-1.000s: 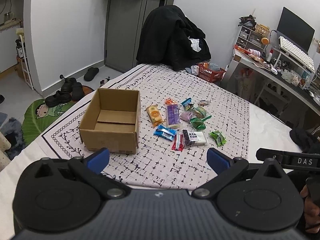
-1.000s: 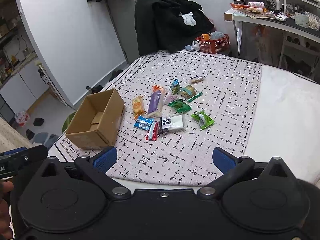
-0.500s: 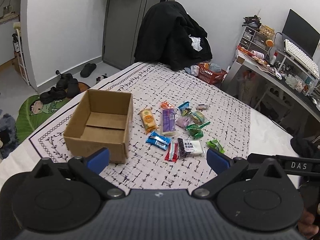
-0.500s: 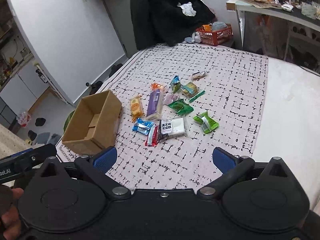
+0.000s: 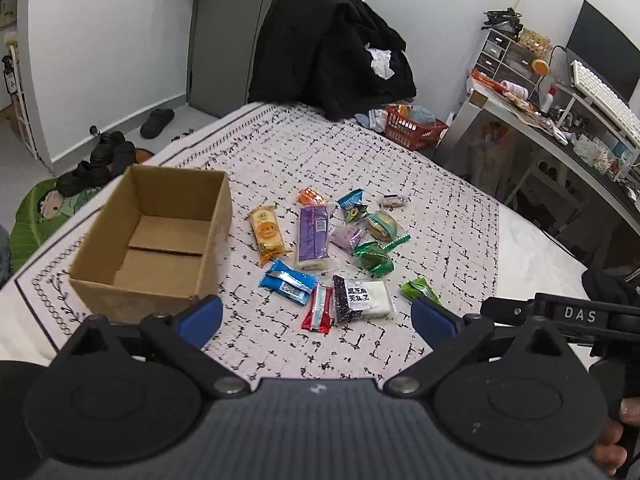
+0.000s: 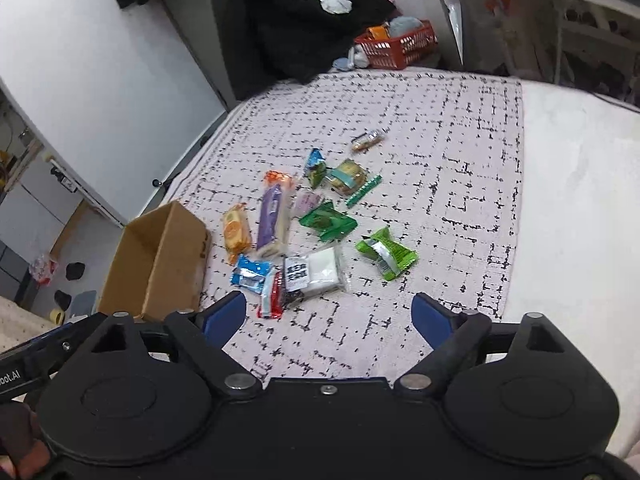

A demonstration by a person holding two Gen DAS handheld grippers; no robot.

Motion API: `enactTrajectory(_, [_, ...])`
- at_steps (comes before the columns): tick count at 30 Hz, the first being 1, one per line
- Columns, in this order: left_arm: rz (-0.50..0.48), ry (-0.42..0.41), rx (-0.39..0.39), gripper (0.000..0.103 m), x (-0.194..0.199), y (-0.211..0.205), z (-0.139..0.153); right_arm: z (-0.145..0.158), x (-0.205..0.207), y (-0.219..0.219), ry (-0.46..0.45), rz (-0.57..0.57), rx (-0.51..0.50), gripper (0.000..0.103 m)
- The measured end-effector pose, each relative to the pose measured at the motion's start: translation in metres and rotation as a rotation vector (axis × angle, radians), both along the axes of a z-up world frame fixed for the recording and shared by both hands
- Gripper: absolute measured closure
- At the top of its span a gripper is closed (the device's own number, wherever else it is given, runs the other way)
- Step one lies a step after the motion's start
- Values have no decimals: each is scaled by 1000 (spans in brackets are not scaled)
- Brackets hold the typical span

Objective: Organize snacks
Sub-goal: 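Grasp the red-and-white bar with the left tool while the right tool grasps the green wrapper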

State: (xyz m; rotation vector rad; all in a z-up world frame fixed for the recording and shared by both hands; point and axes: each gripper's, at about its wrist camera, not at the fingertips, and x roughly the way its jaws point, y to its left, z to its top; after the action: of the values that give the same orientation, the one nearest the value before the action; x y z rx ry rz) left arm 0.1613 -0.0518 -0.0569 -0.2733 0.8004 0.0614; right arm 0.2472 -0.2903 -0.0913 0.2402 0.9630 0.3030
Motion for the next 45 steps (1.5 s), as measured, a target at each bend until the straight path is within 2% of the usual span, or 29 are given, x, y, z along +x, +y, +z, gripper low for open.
enactTrajectory(5, [4,42,4,13,19,-6,-17,-14,20,-7,32,-22,10,24])
enactTrajectory(13, [28,112,-6,26,51,-8,-46,-44,51,-9,100,-39,27,43])
enactTrajectory(23, [40,205,-5,48,95,-12,-85,-76,93,-3,139,-56,6,48])
enactTrajectory(31, [28,280,-18,53,122,-14,-123,-104,116,2,188,-24,-32,53])
enactTrajectory(35, [22,317,-23,58,134,-15,-138,-113,125,5,213,-17,-35,53])
enactTrajectory(40, [18,349,-17,59,144,-16,-155,-121,134,9,224,-12,-62,52])
enactTrajectory(45, [23,352,-23,59,151,-13,-163,-127,141,12,232,-17,-71,47])
